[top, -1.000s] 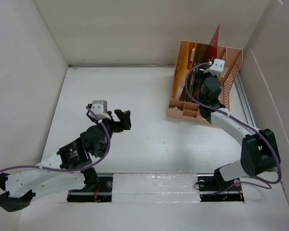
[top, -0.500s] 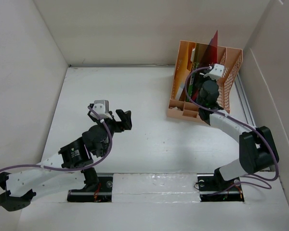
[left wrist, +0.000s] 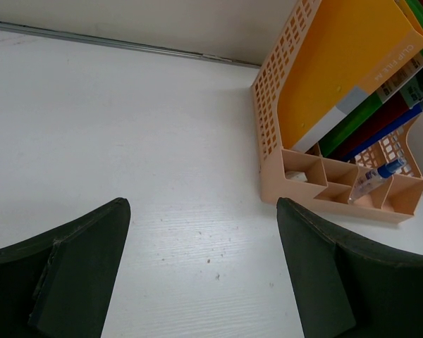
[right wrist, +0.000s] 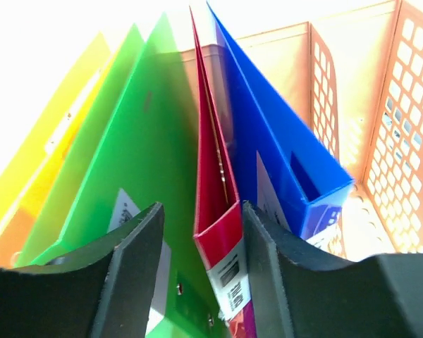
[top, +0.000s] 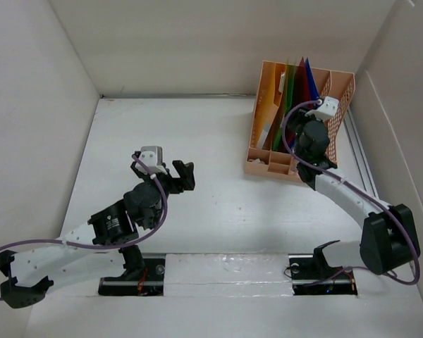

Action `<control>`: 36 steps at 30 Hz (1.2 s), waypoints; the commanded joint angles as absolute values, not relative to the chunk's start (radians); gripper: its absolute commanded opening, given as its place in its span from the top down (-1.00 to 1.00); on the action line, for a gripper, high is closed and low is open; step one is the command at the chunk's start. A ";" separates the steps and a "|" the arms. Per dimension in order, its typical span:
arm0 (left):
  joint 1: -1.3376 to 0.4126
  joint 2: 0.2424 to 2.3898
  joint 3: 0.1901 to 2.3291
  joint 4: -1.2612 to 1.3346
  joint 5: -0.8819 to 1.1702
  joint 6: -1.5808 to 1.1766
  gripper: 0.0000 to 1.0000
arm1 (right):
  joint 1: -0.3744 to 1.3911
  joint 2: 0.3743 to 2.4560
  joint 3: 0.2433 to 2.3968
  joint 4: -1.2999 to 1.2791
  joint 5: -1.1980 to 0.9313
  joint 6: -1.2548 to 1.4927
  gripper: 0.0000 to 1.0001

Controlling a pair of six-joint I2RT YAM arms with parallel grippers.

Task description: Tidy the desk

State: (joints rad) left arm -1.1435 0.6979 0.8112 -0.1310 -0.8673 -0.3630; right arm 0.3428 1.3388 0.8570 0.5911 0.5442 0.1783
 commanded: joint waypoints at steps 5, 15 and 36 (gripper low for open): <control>-1.143 0.704 0.819 -0.100 -0.871 -0.353 -0.62 | 0.357 1.244 0.902 0.465 0.526 0.274 -0.28; -1.134 0.729 0.825 -0.097 -0.825 -0.345 -0.66 | 0.379 0.977 1.011 0.207 0.397 0.419 -1.00; -1.134 0.580 0.971 0.080 -0.664 -0.267 -0.98 | 0.417 0.416 0.946 0.295 -0.243 0.534 -1.00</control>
State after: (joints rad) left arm -1.1370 0.6376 0.9234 -0.0372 -0.6762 -0.3233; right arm 0.4076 0.4717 0.9615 0.2481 -0.2462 0.5175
